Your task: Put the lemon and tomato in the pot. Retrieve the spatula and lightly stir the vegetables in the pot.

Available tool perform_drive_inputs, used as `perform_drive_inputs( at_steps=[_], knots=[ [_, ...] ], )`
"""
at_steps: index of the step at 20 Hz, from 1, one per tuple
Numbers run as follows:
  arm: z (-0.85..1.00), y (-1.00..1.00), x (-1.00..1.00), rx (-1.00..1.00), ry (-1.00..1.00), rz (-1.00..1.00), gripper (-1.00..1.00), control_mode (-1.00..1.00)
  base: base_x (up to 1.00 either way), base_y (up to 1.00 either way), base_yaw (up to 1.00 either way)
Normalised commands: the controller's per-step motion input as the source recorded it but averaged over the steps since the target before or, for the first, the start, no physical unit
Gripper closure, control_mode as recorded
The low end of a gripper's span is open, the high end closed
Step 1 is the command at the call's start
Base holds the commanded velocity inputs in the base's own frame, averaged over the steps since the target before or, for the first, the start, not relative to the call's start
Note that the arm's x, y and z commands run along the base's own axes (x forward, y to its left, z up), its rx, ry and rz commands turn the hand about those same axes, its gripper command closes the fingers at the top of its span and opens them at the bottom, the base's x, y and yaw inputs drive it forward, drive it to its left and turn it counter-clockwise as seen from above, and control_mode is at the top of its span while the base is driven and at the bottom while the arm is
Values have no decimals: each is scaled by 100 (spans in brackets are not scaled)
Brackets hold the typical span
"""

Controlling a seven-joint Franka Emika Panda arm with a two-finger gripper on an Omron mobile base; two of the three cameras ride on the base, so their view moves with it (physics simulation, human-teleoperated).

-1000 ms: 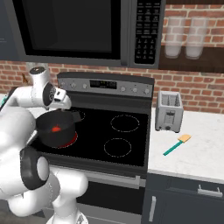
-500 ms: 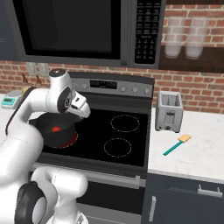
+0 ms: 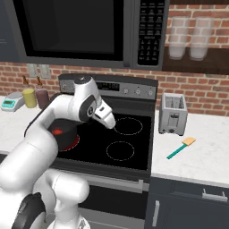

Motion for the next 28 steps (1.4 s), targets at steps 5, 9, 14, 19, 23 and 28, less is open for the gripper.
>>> perform_drive_inputs(
  at_steps=[5,9,14,19,23,28],
  knots=[
    [-12,-100,16,0,0,-21,-100,-100,0,0,0],
    [-34,-100,3,0,0,-17,-100,-100,0,0,0],
    [-55,-100,0,0,0,-11,-100,-100,0,0,0],
    [-55,-95,0,0,0,-3,-100,-100,0,0,0],
    [-25,-78,14,0,0,0,-100,-100,0,0,0],
    [-6,-52,21,0,0,0,-100,-100,0,0,0]
  ],
)
